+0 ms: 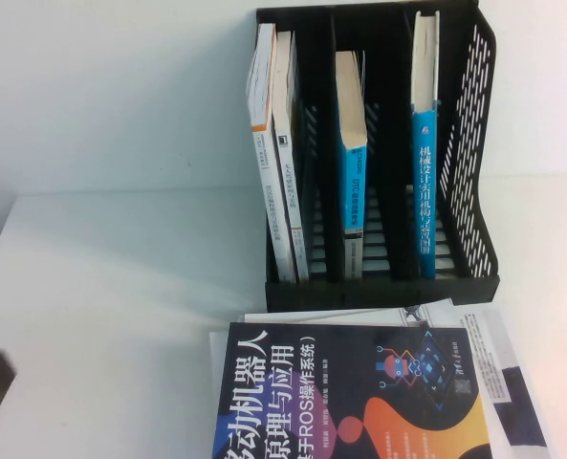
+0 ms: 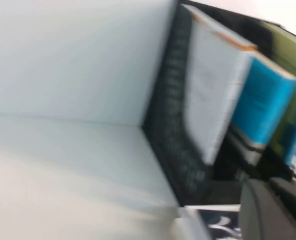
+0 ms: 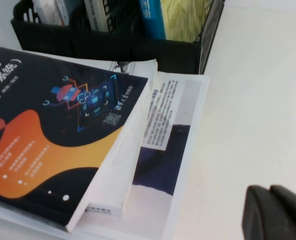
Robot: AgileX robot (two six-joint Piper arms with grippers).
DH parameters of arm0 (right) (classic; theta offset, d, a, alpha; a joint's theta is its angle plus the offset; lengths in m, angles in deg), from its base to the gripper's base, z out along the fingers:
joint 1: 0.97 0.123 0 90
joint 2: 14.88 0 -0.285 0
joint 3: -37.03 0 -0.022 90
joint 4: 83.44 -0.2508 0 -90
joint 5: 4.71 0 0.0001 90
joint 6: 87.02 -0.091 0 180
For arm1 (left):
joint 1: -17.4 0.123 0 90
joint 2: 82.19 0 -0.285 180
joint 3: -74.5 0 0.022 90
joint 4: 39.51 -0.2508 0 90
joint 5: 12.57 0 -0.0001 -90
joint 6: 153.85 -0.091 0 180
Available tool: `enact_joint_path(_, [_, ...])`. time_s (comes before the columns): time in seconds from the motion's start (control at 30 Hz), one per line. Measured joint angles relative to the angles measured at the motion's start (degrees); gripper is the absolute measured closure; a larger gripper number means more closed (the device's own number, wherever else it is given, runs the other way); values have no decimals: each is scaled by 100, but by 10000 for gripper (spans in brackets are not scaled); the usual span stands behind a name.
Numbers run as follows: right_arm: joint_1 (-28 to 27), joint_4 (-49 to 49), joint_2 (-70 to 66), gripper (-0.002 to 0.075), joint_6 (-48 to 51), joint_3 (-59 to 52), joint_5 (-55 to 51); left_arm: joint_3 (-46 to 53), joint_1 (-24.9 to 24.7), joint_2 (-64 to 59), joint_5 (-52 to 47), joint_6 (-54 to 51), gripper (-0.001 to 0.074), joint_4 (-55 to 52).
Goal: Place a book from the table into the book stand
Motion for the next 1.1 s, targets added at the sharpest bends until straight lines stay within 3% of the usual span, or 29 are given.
enact_joint_path(0.2, [0, -10, 0, 729, 0, 0, 0, 1796, 883, 1695, 566, 9, 738, 765])
enact_joint_path(0.33, [0, -26, 0, 729, -10, 0, -11, 2029, 1219, 1986, 198, -77, 738, 730])
enact_joint_path(0.53, [0, -36, 0, 729, -10, 0, -117, 1995, 1260, 2008, -1057, -546, 738, 350])
enact_joint_path(1.1, [0, -46, 0, 729, -10, 0, -206, 1969, 1237, 2008, -1167, -629, 738, 350])
